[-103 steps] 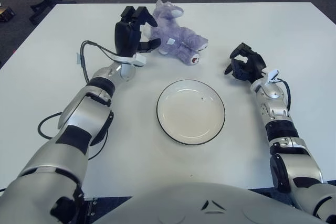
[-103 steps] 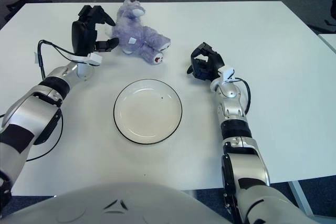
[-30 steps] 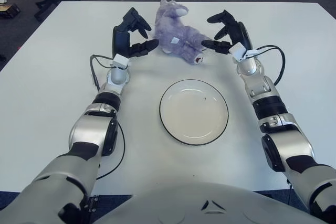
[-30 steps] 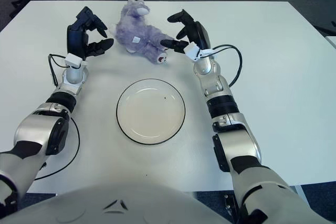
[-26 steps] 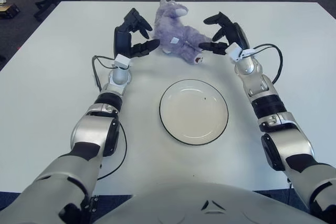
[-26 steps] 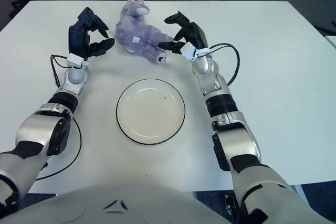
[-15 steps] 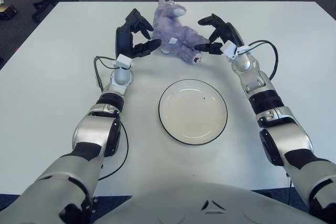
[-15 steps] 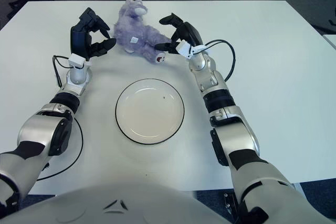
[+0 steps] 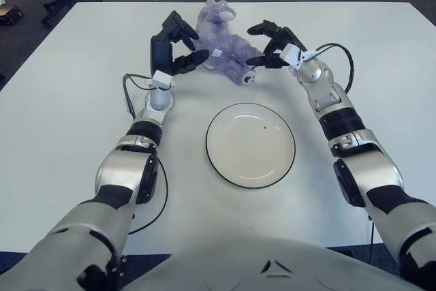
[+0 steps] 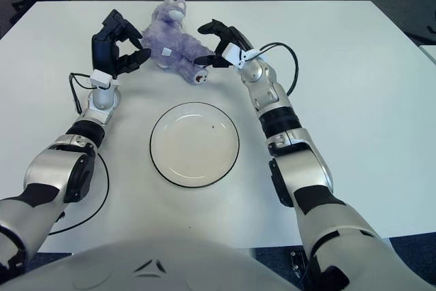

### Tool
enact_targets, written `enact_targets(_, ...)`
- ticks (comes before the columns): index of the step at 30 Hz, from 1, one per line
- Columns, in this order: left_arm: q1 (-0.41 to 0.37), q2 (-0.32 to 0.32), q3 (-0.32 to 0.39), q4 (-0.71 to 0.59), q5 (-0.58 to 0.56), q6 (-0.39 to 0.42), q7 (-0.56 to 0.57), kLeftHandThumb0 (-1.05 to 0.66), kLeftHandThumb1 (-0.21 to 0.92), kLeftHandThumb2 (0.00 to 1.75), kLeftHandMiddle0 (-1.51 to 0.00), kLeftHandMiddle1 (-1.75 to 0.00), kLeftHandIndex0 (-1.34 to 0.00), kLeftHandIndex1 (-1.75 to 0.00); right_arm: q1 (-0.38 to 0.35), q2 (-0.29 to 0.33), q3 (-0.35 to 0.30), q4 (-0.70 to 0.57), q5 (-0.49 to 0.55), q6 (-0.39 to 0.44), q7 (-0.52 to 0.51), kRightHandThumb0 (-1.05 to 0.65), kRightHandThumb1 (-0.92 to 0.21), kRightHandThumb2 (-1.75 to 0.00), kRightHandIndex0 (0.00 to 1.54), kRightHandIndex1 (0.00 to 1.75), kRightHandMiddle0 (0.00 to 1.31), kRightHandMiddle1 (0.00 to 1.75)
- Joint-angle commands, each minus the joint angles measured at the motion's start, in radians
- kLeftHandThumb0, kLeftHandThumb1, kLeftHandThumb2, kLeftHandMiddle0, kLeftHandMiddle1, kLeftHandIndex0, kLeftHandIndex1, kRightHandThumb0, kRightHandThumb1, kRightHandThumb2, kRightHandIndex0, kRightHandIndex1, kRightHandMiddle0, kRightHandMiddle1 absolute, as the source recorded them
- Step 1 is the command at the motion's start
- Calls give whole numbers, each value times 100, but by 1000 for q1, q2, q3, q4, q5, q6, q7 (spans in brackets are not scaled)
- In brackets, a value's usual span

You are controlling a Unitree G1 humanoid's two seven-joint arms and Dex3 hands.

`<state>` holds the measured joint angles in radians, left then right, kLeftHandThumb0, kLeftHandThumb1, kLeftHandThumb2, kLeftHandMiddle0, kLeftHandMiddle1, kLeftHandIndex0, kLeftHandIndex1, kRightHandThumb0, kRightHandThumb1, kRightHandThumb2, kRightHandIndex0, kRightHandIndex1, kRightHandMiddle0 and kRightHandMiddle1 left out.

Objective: Put the doll into the plate.

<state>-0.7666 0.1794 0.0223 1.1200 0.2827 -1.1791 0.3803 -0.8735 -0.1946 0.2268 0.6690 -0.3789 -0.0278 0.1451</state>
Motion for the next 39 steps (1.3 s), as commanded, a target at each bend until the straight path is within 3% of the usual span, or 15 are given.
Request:
enact_targets(1, 13, 3, 3, -10, 8, 5, 17, 5, 92, 7, -80, -175, -61, -175, -51, 17, 11, 65, -8, 6, -18, -78, -92, -13, 46, 0, 32, 30)
enact_targets(19, 19, -2, -1, -26, 26, 10, 52, 5, 92, 7, -79, -175, -61, -175, -190, 73, 44, 318, -33, -4, -94, -83, -92, -13, 47, 1, 37, 20)
enact_targets(29, 19, 2, -3, -26, 40, 9, 74, 5, 92, 7, -78, -175, -60, -175, -219, 81, 65, 387, -54, -18, -146, -82, -92, -12, 52, 2, 39, 19)
enact_targets(39, 19, 5, -3, -24, 51, 8, 86, 5, 92, 7, -78, -175, -60, -175, -241, 75, 142, 422, -144, 3, -215, -82, -92, -13, 59, 5, 42, 19)
